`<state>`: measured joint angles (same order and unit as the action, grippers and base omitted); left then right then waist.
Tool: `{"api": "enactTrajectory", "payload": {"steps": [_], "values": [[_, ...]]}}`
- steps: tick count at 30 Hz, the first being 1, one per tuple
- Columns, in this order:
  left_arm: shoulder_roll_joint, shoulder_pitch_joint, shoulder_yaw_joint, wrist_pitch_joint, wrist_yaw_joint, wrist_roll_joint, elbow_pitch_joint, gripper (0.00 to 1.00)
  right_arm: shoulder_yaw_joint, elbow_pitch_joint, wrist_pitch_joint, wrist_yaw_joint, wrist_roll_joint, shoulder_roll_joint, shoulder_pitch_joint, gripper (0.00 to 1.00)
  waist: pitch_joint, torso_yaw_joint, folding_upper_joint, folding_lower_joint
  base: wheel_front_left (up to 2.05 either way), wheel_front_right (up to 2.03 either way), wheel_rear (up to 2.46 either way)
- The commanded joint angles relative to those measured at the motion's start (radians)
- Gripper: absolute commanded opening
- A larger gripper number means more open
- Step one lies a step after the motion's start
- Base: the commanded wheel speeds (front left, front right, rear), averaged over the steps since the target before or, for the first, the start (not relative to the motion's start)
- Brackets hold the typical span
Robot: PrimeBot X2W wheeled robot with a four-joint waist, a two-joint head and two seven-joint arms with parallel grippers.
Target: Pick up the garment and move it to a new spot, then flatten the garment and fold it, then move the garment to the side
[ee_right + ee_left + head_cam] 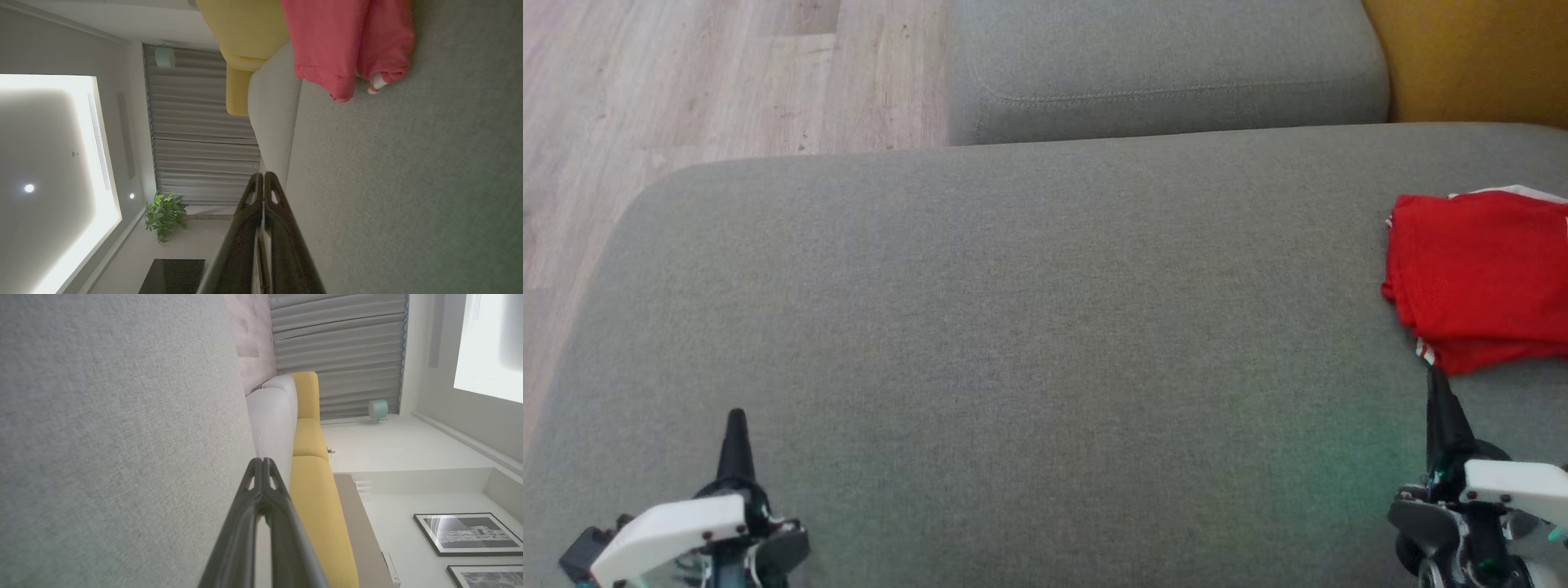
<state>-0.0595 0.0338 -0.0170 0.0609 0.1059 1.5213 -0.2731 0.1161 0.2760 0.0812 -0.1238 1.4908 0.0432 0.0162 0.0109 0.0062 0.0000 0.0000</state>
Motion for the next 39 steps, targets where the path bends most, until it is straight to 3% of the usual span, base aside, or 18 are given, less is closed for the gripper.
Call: {"api": "enactTrajectory", "payload": {"steps": [1, 8, 39], "values": [[-0.011, 0.055, -0.047, 0.01, 0.012, 0.029, 0.03, 0.0, -0.012, -0.032, 0.012, -0.007, 0.034, 0.008, 0.071, 0.0, -0.002, -0.001, 0.0, 0.0, 0.0, 0.0, 0.0], [-0.01, 0.072, -0.071, 0.031, 0.025, 0.109, 0.029, 0.0, -0.003, -0.031, 0.032, -0.007, 0.118, 0.008, 0.092, 0.0, -0.014, -0.006, 0.0, 0.0, 0.0, 0.0, 0.0], [-0.004, 0.073, -0.079, 0.038, 0.025, 0.102, 0.029, 0.0, -0.002, -0.031, 0.032, -0.007, 0.118, 0.008, 0.092, 0.0, -0.014, -0.006, 0.0, 0.0, 0.0, 0.0, 0.0]]}}
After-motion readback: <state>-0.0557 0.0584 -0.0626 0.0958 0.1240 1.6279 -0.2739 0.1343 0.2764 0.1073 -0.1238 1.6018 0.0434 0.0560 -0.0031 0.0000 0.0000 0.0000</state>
